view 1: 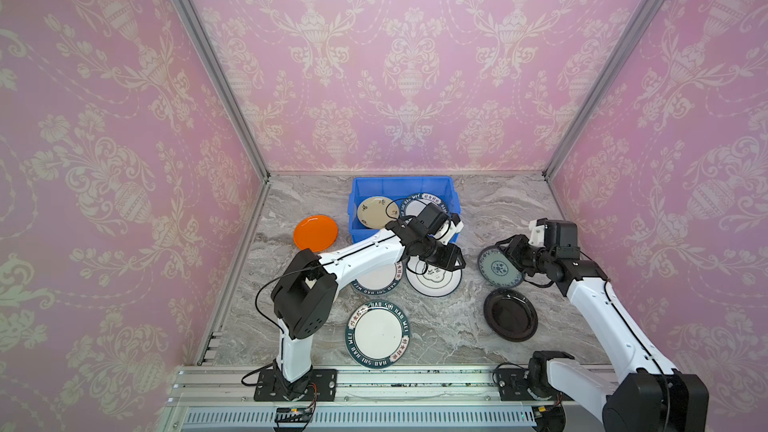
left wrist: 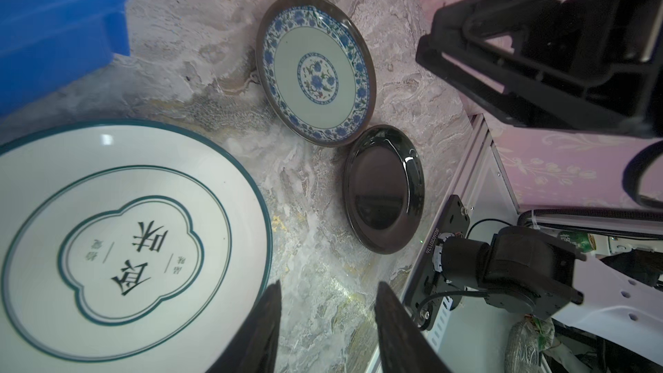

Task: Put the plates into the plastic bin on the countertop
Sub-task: 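Reach the left gripper across to the black plate and close on its rim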

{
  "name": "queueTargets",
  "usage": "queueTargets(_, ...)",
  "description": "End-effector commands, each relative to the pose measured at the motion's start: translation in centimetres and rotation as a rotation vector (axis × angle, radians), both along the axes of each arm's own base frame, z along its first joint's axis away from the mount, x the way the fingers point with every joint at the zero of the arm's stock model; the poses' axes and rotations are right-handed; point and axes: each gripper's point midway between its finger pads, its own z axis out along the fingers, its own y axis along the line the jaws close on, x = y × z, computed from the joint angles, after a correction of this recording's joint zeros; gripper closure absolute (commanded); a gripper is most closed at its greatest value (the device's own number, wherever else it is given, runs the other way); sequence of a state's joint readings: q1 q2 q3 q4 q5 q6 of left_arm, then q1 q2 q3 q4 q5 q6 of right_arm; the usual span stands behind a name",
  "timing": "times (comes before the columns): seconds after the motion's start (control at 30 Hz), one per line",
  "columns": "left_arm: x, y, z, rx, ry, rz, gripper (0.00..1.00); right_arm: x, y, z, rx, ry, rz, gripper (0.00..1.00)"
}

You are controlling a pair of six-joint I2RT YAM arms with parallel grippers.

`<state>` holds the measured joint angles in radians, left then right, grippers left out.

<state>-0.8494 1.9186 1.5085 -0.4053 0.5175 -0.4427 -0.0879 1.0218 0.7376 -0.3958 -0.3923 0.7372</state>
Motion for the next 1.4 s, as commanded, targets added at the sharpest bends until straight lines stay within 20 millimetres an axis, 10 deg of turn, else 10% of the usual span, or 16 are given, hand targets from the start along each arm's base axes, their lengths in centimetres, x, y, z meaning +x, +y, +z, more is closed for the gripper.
queueTargets(0.0,-1.1,-1.7,-1.7,-0.007,0.049,-0.04,0.57,0.0,-0.7,2.0,0.034,-0.079,-0.039,0.58)
queueTargets(0.33,-4.7,-5.0,-5.5,0.025,0.111,-0.172,0.58,-1.9,-1.7,1.4,0.044,-0.093,-0.064,0.57)
queueTargets(1.37,-5.7,-8.6,-10.6,0.074,0.305,-0.234,0.64,-2.8,-2.2,-0.1,0.035,-0.083,-0.059,0.57)
